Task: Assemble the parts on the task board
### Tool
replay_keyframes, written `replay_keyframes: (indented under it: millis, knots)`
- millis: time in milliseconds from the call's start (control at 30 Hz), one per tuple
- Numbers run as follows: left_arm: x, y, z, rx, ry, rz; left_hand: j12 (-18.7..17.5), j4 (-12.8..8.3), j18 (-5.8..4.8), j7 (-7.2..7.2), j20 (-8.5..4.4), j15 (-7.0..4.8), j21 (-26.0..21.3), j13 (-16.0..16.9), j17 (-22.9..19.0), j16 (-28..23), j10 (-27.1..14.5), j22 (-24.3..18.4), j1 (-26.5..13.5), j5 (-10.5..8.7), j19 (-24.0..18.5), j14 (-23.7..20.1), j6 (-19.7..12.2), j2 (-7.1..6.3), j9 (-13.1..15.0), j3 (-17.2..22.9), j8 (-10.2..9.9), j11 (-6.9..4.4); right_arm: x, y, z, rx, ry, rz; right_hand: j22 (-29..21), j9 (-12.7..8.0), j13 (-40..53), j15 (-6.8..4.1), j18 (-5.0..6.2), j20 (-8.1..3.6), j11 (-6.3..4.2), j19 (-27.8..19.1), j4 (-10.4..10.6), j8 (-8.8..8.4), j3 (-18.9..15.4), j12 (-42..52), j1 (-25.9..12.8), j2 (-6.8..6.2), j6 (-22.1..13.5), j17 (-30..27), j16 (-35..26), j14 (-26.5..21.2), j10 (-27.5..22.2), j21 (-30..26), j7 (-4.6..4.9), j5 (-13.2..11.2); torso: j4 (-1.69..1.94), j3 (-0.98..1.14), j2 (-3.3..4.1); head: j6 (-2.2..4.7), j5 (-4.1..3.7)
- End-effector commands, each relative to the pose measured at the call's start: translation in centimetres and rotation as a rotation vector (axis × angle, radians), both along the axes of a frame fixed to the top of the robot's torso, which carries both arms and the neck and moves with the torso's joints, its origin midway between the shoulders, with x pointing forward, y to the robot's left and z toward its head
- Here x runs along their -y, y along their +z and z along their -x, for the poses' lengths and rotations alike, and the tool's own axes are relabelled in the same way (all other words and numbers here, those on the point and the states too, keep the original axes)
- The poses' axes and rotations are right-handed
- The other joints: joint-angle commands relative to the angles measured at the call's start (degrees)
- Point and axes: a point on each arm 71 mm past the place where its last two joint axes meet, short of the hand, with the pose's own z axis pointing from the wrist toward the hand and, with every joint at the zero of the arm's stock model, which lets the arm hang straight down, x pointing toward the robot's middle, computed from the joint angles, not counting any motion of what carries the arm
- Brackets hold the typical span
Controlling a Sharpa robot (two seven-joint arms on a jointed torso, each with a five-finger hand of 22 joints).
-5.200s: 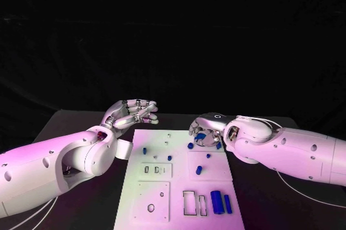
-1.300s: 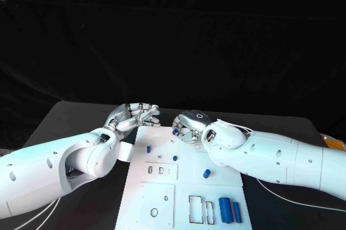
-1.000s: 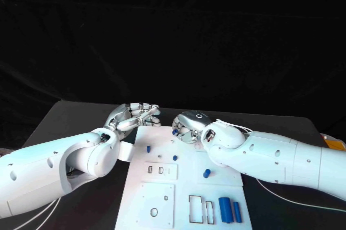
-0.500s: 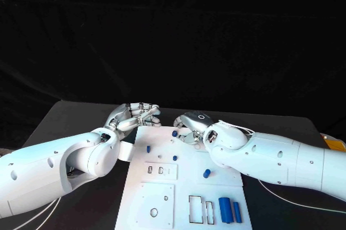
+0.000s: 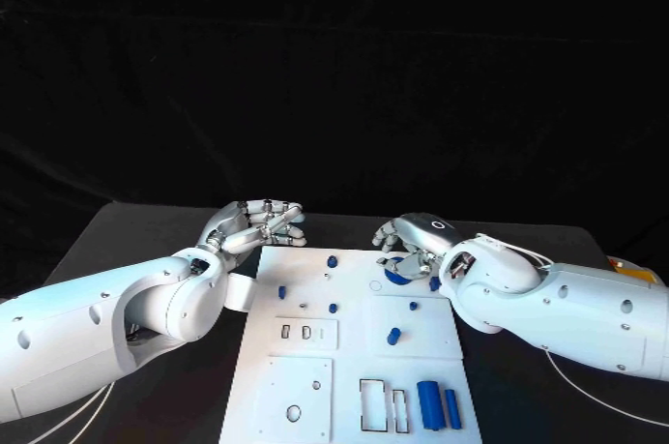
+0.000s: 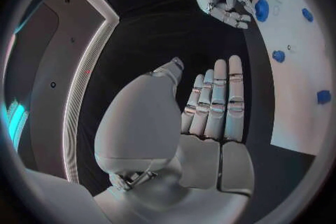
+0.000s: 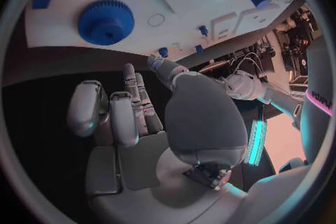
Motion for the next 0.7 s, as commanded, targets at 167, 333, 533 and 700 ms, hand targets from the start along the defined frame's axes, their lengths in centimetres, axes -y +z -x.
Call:
replay_keyframes:
  millis: [167,333,533,700]
  knots:
    - [0.0,0.1,-0.1,0.003,-0.015,0.015,-0.36,-0.10,0.14,0.90,0.23,0.06,0.30,0.10,0.25,0.32,-0.28,0.01,-0.24,-0.16,0.08,-0.43,-0.09,0.22,0.09,-0.30,-0.29,0.01,3.0,-0.3,0.4,-0.194,-0.069,-0.080,2.73,0.93,8.53,-2.31,-1.10,-1.92,-2.58,1.25,0.40,0.82,-2.44,10.87,0.73,-1.81,-1.08,1.79,1.39,2.57,6.68,1.77,-2.02,4.15,-0.33,0.42,-0.58,-0.44,-0.19]
    - [0.0,0.0,-0.2,0.003,-0.014,0.015,-0.36,-0.10,0.14,0.90,0.23,0.06,0.30,0.10,0.25,0.32,-0.28,0.01,-0.24,-0.16,0.08,-0.43,-0.09,0.22,0.09,-0.30,-0.29,0.01,4.1,-0.7,0.3,-0.260,-0.103,-0.060,6.49,3.60,40.96,-2.18,-1.74,-1.87,-2.48,2.70,2.15,4.39,-5.07,43.01,0.68,-1.48,-4.26,6.27,3.99,3.36,1.36,3.84,-1.91,5.64,-0.45,0.57,-0.60,-0.54,-0.23]
    - [0.0,0.0,-0.2,0.002,-0.015,0.015,-0.36,-0.10,0.14,0.90,0.23,0.06,0.30,0.10,0.25,0.32,-0.28,0.01,-0.24,-0.16,0.08,-0.43,-0.09,0.22,0.09,-0.30,-0.29,0.01,4.6,-1.2,-0.1,-0.291,-0.124,-0.039,8.88,4.36,54.52,-1.76,-2.19,-1.48,-2.00,3.71,2.89,5.71,-5.49,55.16,0.82,-1.36,-6.15,9.96,5.68,3.97,5.05,5.27,-1.57,5.74,-0.43,0.56,-0.46,-0.56,-0.35]
    - [-0.1,0.0,-0.2,0.002,-0.016,0.015,-0.33,-0.11,0.15,0.89,0.24,0.06,0.31,0.13,0.37,0.37,-0.23,0.00,-0.20,-0.16,0.05,-0.51,-0.05,0.26,0.12,-0.33,-0.27,0.00,4.6,-1.5,-0.5,-0.299,-0.135,-0.028,9.91,4.60,58.56,-1.54,-2.39,-1.29,-1.76,4.13,3.17,6.18,-5.74,58.67,0.91,-1.36,-7.07,11.58,6.34,4.23,6.55,5.91,-1.39,5.75,-0.29,0.46,-0.47,-0.66,-0.52]
